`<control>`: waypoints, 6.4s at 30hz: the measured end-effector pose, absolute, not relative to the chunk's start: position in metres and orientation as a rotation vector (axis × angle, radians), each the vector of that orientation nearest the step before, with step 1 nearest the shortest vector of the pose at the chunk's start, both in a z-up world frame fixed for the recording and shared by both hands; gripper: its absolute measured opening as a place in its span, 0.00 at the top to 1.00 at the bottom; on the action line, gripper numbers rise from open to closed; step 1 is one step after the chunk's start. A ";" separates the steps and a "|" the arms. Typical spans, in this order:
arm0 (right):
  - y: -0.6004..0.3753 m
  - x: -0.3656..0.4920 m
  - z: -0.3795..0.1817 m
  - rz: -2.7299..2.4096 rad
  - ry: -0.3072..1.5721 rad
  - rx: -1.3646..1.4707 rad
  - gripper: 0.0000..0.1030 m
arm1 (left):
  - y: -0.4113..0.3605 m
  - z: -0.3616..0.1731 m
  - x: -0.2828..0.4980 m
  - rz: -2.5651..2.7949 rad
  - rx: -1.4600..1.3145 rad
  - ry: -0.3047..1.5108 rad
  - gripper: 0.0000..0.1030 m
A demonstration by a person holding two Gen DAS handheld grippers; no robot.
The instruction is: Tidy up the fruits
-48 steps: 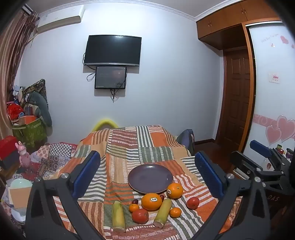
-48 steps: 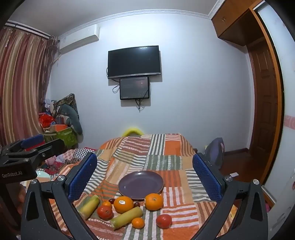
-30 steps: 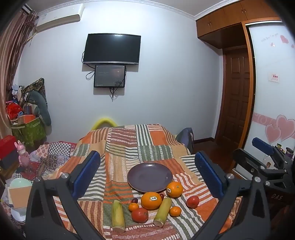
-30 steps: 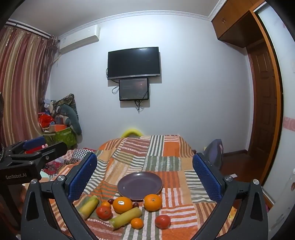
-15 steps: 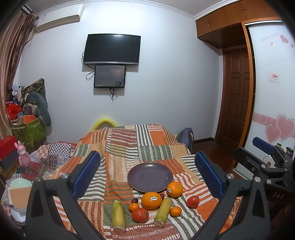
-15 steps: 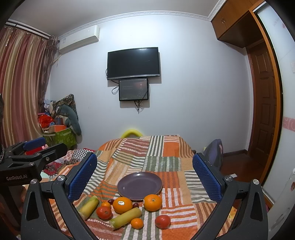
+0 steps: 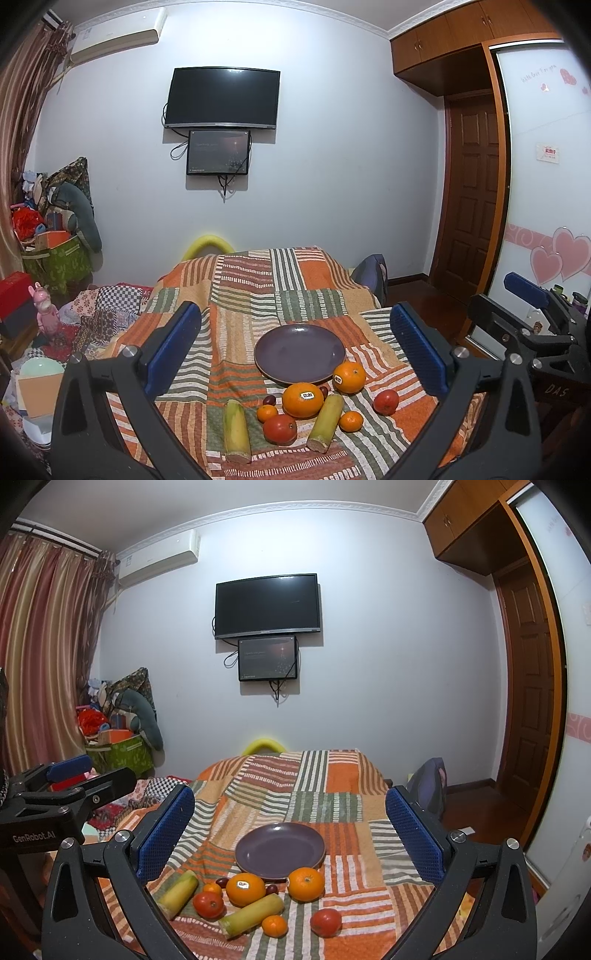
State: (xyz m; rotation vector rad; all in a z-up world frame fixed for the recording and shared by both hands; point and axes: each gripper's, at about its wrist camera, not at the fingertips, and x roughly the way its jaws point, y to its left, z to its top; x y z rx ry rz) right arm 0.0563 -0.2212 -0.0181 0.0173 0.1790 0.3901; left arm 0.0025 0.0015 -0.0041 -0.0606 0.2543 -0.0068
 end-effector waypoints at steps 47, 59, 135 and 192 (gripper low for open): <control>-0.217 0.080 -0.049 0.421 0.261 -0.017 0.06 | 0.016 -0.031 0.035 0.017 -0.078 0.368 0.15; -0.228 0.129 -0.103 0.402 0.503 -0.069 0.36 | 0.055 -0.097 0.094 0.065 -0.070 0.638 0.35; -0.200 0.240 -0.134 0.490 0.717 -0.080 0.38 | 0.078 -0.153 0.195 -0.050 -0.114 0.848 0.64; -0.139 0.351 -0.200 0.581 0.876 -0.317 0.38 | 0.037 -0.218 0.391 -0.153 -0.104 1.042 0.60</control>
